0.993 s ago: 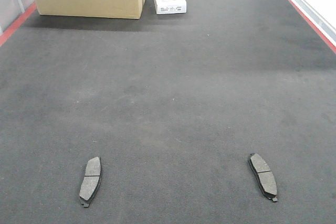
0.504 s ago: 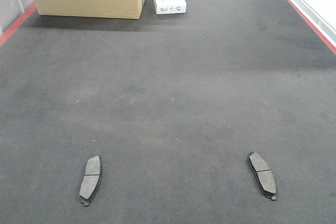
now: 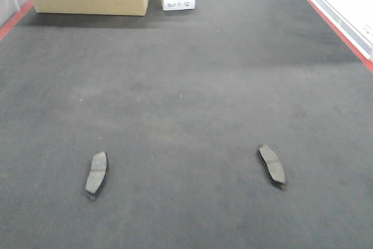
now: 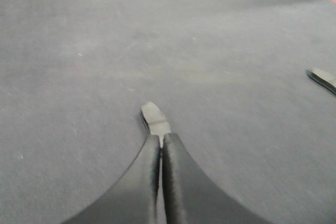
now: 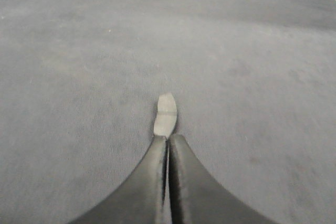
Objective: Move and align brake pads A on conveyor
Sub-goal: 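Raise both grippers away from the placed pads, then back the base away from the conveyor belt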
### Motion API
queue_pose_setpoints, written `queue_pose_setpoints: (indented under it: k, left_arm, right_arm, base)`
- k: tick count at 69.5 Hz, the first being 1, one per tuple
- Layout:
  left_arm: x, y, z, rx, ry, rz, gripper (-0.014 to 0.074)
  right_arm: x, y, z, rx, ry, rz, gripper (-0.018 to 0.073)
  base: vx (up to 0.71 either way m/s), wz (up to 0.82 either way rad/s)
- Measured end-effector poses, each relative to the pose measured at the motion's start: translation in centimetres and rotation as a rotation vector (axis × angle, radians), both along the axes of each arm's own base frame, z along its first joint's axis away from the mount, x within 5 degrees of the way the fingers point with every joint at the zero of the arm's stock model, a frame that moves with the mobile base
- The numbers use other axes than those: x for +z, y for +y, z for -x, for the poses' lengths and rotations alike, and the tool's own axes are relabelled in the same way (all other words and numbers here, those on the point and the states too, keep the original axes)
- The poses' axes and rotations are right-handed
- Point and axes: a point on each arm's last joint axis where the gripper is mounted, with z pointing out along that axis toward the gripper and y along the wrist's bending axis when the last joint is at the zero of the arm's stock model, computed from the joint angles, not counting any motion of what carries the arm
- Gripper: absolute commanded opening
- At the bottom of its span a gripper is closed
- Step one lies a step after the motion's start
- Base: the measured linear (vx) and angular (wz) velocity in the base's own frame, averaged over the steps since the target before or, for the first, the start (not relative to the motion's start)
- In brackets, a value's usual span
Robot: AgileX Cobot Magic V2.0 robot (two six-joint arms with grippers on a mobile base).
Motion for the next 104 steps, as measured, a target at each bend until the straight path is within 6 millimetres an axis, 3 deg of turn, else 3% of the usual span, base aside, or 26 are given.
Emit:
queue_pose_setpoints:
  k: [104]
  left_arm:
    - [0.0,0.0,0.0,0.0,0.0,0.0,-0.0006]
  right_arm:
    - [-0.02,0.0,0.01,0.0,0.003,0.0,-0.0007]
  base:
    - [-0.25,0.04]
